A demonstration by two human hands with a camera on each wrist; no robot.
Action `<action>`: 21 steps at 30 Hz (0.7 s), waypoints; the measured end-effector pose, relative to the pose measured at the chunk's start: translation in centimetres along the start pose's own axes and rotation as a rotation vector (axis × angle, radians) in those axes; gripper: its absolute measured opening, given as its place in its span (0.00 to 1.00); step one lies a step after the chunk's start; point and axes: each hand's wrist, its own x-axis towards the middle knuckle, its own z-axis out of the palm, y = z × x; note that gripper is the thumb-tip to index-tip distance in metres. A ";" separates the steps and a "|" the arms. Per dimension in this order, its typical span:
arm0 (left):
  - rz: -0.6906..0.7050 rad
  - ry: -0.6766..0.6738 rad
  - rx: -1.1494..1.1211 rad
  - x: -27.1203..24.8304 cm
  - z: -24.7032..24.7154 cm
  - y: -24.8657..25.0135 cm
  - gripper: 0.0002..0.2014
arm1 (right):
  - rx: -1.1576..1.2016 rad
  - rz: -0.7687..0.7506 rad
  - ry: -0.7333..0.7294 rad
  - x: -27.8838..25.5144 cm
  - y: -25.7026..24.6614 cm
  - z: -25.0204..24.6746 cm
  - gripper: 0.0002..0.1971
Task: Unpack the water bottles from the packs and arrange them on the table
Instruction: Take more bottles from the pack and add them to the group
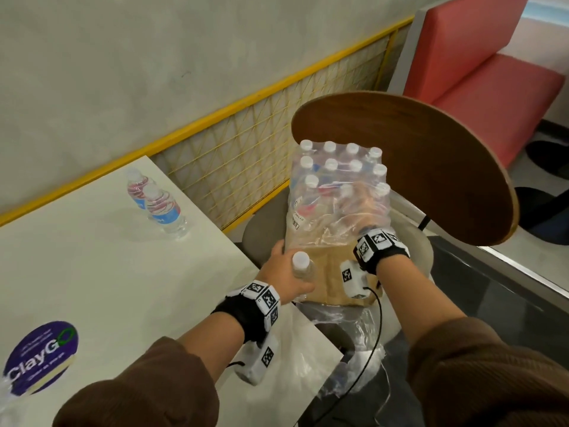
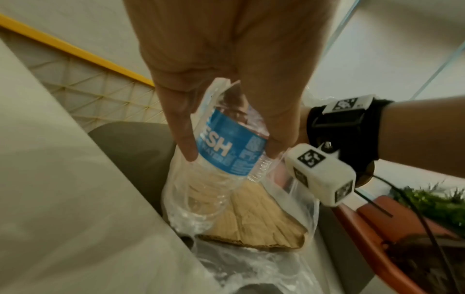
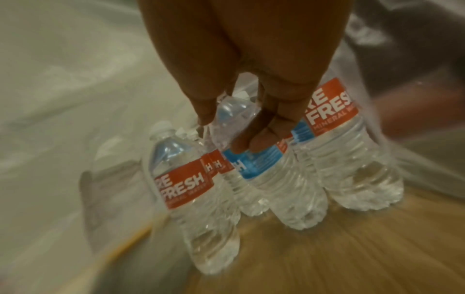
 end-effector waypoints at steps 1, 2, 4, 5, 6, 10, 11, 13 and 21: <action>-0.019 0.003 -0.009 -0.5 0.0 -0.2 0.35 | -0.122 -0.039 0.007 -1.4 0.0 0.1 0.32; -0.023 0.003 -0.031 -1.0 0.0 -0.5 0.35 | -0.162 -0.037 -0.020 -2.2 0.1 0.7 0.36; 0.018 0.020 -0.101 -2.3 0.0 -1.1 0.33 | -0.018 -0.044 0.044 -3.3 0.0 1.0 0.41; 0.030 0.039 -0.138 -3.1 -0.1 -1.4 0.31 | 0.118 -0.013 0.003 -3.8 -0.1 0.8 0.40; 0.025 0.066 -0.188 -3.9 -0.2 -1.7 0.28 | 0.251 -0.019 -0.004 -4.0 -0.1 0.9 0.34; 0.020 0.240 -0.415 -7.3 -1.3 -3.5 0.25 | 0.713 0.041 -0.007 -9.1 -0.9 -0.4 0.16; 0.023 0.272 -0.439 -8.1 -1.8 -3.9 0.26 | 0.805 0.035 -0.062 -11.0 -1.2 -1.2 0.16; 0.027 0.310 -0.467 -9.8 -2.9 -4.6 0.25 | 0.861 -0.030 -0.178 -13.3 -2.2 -1.8 0.14; -0.080 0.370 -0.353 -20.7 -7.0 -13.8 0.24 | 0.634 -0.292 -0.528 -23.3 -11.7 -1.3 0.12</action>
